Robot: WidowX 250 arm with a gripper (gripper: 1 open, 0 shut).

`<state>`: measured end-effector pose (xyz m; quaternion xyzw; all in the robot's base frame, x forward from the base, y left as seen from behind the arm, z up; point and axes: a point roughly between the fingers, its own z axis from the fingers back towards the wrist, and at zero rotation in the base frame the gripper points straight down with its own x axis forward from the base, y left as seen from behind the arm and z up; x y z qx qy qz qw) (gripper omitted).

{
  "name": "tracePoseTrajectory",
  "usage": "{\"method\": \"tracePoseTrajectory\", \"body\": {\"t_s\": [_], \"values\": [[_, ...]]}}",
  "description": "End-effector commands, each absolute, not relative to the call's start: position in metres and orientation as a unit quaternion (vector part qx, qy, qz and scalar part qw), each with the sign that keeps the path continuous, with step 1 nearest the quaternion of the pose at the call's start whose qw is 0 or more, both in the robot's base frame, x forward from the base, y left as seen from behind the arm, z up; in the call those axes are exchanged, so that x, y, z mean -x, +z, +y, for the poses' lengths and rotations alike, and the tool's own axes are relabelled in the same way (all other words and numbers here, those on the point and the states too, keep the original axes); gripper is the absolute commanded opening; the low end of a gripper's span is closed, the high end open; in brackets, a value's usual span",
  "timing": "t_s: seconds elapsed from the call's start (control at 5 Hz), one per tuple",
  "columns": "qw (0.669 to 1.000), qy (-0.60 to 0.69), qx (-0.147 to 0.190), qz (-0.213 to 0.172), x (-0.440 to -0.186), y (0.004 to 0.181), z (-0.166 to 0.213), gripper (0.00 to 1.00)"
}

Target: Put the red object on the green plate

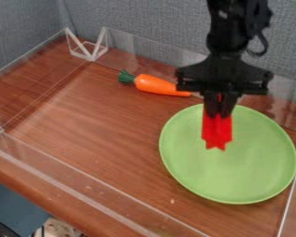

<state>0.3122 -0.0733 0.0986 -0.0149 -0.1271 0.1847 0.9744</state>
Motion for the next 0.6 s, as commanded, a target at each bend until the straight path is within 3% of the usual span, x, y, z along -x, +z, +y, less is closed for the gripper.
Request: {"method": "tracePoseTrajectory", "body": {"t_s": [0.0,0.2,0.4], "values": [[0.972,0.182,0.025,-0.147,-0.312,0.113,-0.061,0.0],[0.969,0.189,0.038,-0.154,-0.312,0.125,-0.043,0.0],[0.97,0.185,0.034,-0.154,-0.314,0.123,-0.042,1.0]]}}
